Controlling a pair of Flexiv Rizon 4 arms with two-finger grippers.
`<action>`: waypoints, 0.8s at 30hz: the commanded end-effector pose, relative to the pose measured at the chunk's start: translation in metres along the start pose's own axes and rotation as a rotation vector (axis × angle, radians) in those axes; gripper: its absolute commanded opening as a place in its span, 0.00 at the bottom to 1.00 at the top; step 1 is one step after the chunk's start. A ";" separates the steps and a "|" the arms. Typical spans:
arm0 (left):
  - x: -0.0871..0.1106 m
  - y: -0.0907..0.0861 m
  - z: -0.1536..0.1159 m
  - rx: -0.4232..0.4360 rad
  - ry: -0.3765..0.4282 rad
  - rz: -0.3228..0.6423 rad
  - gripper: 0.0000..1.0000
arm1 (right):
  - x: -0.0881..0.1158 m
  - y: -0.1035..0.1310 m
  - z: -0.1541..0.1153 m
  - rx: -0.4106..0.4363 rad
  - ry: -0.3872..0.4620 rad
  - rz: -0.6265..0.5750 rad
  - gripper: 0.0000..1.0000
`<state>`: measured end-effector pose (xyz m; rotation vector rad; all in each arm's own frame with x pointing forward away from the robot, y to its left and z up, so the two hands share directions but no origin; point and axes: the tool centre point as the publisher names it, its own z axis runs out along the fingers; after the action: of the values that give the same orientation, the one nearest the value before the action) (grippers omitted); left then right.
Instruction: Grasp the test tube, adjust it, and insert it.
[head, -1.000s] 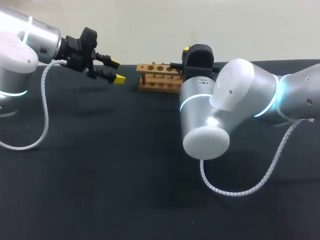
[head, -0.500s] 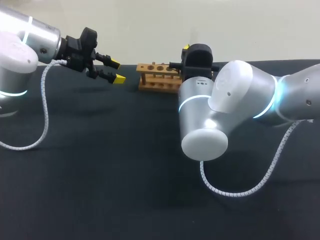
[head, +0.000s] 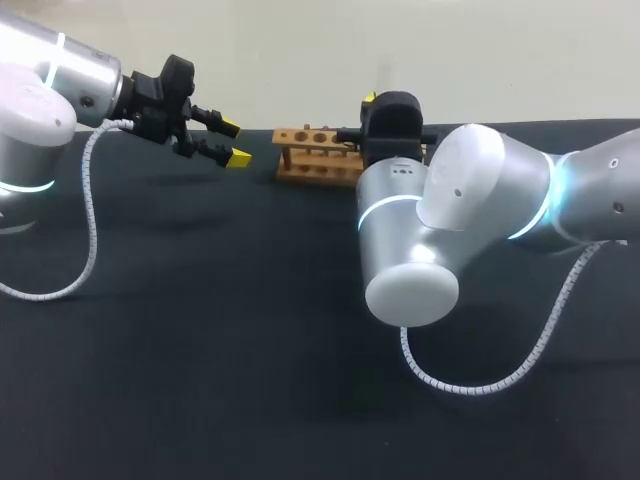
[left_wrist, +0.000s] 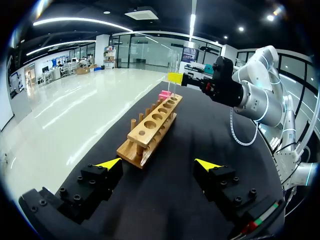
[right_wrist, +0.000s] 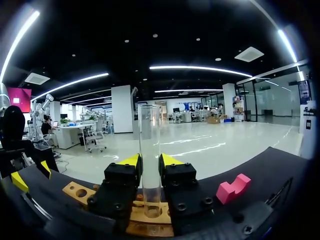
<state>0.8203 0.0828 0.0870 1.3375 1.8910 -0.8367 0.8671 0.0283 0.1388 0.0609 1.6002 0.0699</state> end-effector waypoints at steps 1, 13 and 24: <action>0.001 0.000 0.000 -0.001 -0.004 0.003 1.00 | 0.001 0.001 0.001 -0.002 0.006 0.004 0.05; 0.001 0.000 0.000 -0.001 -0.004 0.003 1.00 | -0.001 0.002 0.002 0.002 0.010 0.006 0.70; 0.001 0.000 0.000 -0.001 -0.004 0.003 1.00 | -0.001 0.002 -0.010 -0.024 0.054 0.036 1.00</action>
<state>0.8202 0.0828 0.0870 1.3375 1.8910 -0.8367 0.8620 0.0356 0.1355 0.0797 1.6397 0.1023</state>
